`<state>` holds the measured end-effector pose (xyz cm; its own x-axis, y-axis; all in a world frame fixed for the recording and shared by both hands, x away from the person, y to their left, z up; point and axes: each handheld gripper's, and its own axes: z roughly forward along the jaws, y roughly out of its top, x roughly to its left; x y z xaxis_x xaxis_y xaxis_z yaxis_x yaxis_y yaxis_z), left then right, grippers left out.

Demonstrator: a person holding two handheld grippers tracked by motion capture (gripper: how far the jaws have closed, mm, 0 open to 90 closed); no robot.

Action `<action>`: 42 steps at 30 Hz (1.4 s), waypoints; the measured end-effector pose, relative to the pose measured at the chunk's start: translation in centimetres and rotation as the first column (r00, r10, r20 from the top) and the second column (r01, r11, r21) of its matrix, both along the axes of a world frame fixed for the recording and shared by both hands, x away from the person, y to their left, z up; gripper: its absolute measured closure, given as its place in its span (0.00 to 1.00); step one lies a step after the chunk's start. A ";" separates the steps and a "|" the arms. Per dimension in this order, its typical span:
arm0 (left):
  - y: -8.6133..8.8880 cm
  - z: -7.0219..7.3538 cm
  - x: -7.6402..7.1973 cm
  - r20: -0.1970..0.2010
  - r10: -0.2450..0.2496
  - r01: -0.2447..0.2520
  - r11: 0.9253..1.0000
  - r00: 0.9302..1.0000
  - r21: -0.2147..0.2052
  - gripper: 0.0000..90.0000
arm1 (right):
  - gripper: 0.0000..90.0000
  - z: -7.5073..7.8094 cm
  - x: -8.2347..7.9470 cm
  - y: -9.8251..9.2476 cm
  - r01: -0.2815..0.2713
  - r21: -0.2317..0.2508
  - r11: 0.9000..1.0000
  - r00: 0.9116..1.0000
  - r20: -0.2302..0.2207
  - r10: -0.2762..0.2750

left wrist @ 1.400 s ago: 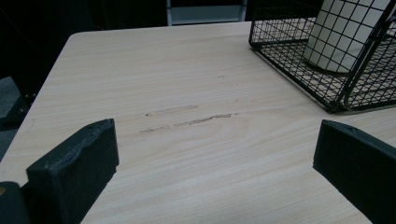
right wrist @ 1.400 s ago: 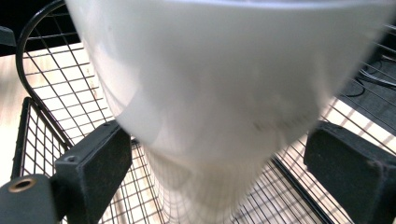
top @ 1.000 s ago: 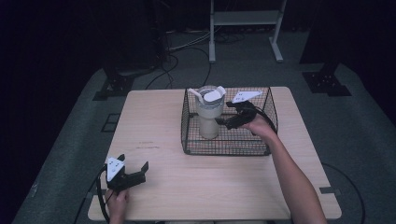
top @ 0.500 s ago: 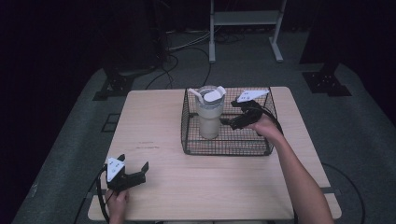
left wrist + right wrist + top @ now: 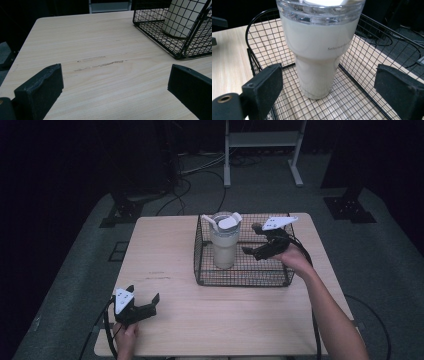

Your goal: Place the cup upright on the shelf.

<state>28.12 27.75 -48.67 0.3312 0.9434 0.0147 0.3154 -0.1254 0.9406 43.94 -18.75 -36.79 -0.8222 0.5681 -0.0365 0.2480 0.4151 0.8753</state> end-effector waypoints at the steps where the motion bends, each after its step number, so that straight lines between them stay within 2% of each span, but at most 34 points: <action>1: 0.0 0.0 0.0 -0.001 0.000 0.000 1.000 1.000 0.001 0.00 | 0.09 0.0 0.0 0.0 0.000 0.000 1.000 1.000 0.000 0.000; 11: 0.0 0.0 0.0 0.000 0.000 0.000 1.000 1.000 0.001 0.00 | 0.09 0.1 -1.1 -1.0 -0.008 -0.020 1.000 1.000 -0.001 0.008; 21: 0.0 0.0 0.0 0.001 0.000 0.000 1.000 1.000 0.006 0.00 | 0.09 0.0 -2.4 -1.8 -0.019 -0.017 1.000 1.000 -0.001 0.019; 30: -0.1 0.0 0.0 0.002 0.002 -0.002 1.000 1.000 0.002 0.00 | 0.09 0.2 -4.2 -2.6 -0.037 -0.010 0.999 0.999 0.019 0.038; 42: -0.1 0.0 0.0 0.000 0.002 -0.002 1.000 1.000 0.005 0.00 | 0.09 0.1 -6.1 -3.0 -0.066 -0.013 0.998 0.997 0.026 0.067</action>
